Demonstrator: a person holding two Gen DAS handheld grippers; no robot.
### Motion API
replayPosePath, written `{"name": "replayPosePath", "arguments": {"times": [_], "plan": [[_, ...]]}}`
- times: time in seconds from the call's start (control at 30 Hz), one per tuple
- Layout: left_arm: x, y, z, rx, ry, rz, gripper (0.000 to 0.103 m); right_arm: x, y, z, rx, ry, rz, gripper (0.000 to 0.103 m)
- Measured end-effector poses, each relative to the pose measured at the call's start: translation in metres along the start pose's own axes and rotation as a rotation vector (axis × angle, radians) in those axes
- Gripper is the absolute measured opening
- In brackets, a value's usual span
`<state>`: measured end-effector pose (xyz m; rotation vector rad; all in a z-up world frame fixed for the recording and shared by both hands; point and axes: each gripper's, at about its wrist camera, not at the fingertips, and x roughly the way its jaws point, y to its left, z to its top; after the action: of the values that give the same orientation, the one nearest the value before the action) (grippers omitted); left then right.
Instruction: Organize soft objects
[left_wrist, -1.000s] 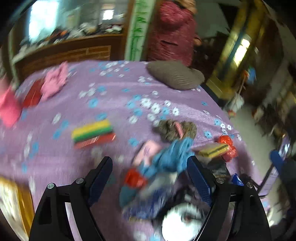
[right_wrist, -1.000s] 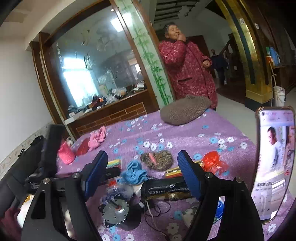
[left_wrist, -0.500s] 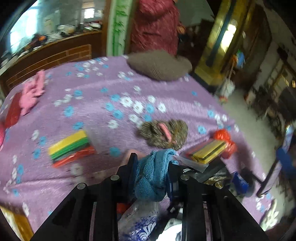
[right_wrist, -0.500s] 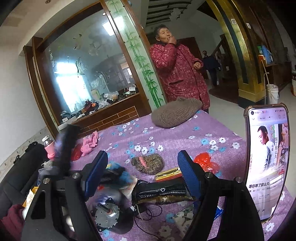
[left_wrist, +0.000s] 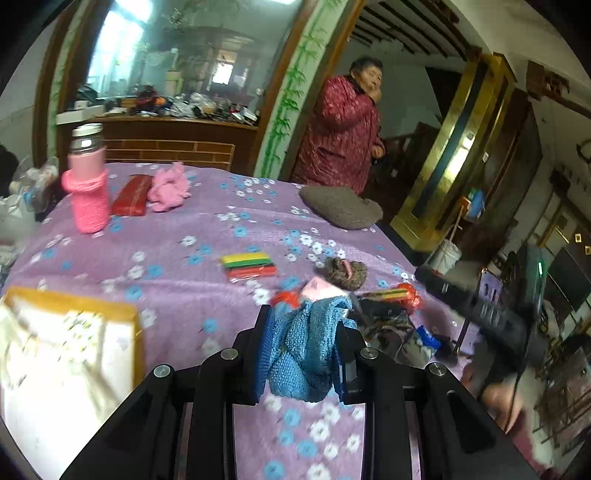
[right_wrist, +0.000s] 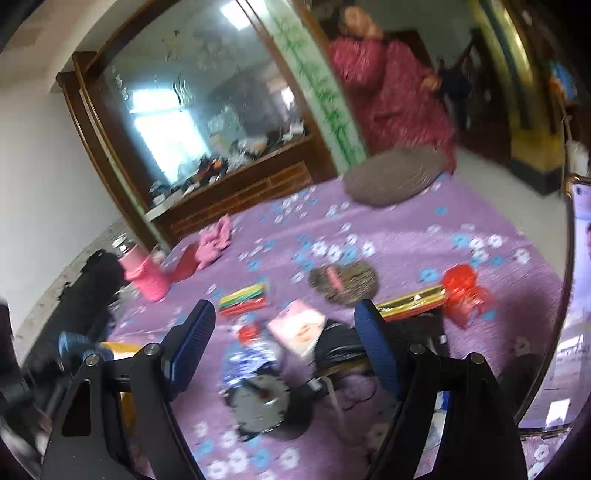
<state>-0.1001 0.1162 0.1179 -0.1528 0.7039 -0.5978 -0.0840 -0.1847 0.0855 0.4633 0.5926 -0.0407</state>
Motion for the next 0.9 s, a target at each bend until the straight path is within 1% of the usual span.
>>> {"name": "replayPosePath", "arguments": {"times": [0.07, 0.13, 0.17, 0.2, 0.23, 0.3, 0.33, 0.43, 0.47, 0.53, 0.6, 0.73, 0.77, 0.8, 0.83, 0.87, 0.9], "plan": [[-0.014, 0.005, -0.016, -0.003, -0.019, 0.014, 0.026, 0.002, 0.002, 0.013, 0.005, 0.066, 0.012, 0.078], [-0.027, 0.01, -0.028, -0.011, -0.03, 0.012, 0.026, 0.01, 0.002, 0.024, 0.005, 0.158, 0.013, 0.078], [-0.032, 0.013, -0.035, -0.014, -0.032, 0.012, 0.026, 0.017, 0.001, 0.027, 0.0, 0.203, -0.009, 0.078], [-0.037, 0.017, -0.04, -0.017, -0.036, 0.016, 0.026, 0.025, 0.0, 0.028, -0.012, 0.261, -0.053, 0.078], [-0.041, 0.02, -0.044, -0.02, -0.038, 0.02, 0.026, 0.032, -0.002, 0.028, -0.02, 0.296, -0.114, 0.078], [-0.05, 0.027, -0.051, -0.031, -0.04, 0.024, 0.026, 0.038, -0.006, 0.027, -0.038, 0.305, -0.17, 0.078], [-0.055, 0.031, -0.054, -0.038, -0.041, 0.026, 0.026, 0.042, -0.006, 0.029, -0.044, 0.314, -0.17, 0.078], [-0.063, 0.046, -0.06, -0.075, -0.035, 0.033, 0.026, 0.066, -0.001, 0.037, -0.042, 0.376, -0.112, 0.078], [-0.063, 0.051, -0.062, -0.085, -0.033, 0.041, 0.026, 0.079, 0.001, 0.04, -0.055, 0.398, -0.124, 0.078], [-0.063, 0.057, -0.062, -0.101, -0.026, 0.053, 0.026, 0.102, 0.006, 0.046, -0.099, 0.419, -0.202, 0.077], [-0.06, 0.062, -0.065, -0.117, -0.01, 0.067, 0.026, 0.129, 0.007, 0.051, -0.167, 0.425, -0.306, 0.077], [-0.056, 0.067, -0.065, -0.132, 0.009, 0.081, 0.026, 0.181, 0.0, 0.046, -0.21, 0.53, -0.389, 0.077], [-0.055, 0.069, -0.064, -0.139, 0.012, 0.083, 0.026, 0.193, -0.003, 0.041, -0.23, 0.56, -0.425, 0.078], [-0.055, 0.071, -0.064, -0.147, 0.016, 0.086, 0.026, 0.196, -0.003, 0.039, -0.251, 0.563, -0.454, 0.078], [-0.053, 0.073, -0.062, -0.152, 0.018, 0.088, 0.026, 0.199, -0.003, 0.039, -0.277, 0.554, -0.478, 0.072], [-0.054, 0.075, -0.062, -0.156, 0.016, 0.091, 0.026, 0.198, -0.004, 0.04, -0.284, 0.542, -0.489, 0.054], [-0.055, 0.077, -0.061, -0.158, 0.012, 0.096, 0.026, 0.193, -0.005, 0.042, -0.284, 0.529, -0.499, 0.05]]}}
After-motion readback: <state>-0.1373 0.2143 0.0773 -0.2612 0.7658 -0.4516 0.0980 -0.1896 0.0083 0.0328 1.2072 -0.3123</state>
